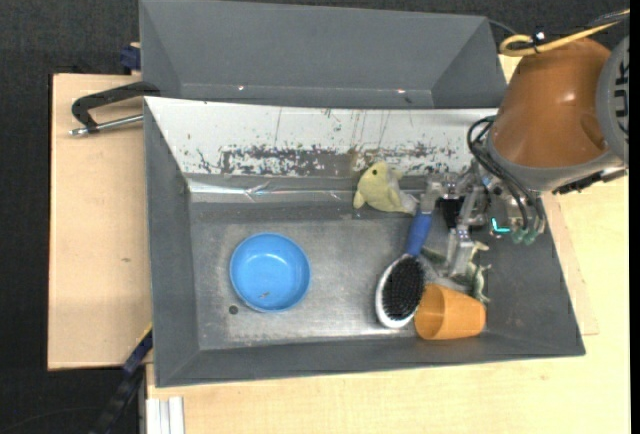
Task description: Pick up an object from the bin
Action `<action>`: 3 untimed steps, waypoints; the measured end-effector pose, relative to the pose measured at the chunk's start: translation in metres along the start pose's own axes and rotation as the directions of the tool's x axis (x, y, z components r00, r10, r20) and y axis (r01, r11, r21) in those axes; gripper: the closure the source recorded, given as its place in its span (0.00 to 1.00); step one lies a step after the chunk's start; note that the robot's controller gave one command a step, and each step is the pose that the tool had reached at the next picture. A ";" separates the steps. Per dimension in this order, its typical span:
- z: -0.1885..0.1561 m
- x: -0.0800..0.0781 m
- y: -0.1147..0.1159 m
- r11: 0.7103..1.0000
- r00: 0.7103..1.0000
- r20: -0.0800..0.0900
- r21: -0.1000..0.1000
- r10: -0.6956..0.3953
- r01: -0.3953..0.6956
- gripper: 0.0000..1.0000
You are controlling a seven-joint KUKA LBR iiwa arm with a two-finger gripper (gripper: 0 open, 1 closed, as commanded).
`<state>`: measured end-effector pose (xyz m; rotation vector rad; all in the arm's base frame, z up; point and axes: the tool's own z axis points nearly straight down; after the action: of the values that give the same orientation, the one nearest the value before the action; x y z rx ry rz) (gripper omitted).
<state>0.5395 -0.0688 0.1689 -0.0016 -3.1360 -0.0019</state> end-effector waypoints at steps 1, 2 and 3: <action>0.097 -0.053 0.014 0.881 0.881 0.000 0.001 -0.473 0.473 0.00; 0.066 -0.056 -0.017 0.959 0.959 0.013 0.006 -0.282 0.282 0.00; 0.060 -0.063 0.022 0.807 0.807 0.011 0.007 -0.591 0.591 0.00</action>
Offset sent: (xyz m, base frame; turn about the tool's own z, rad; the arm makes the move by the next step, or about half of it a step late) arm 0.0519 0.0127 -0.0989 -0.4913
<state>0.6027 -0.0468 0.1090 0.9769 -2.9936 0.0011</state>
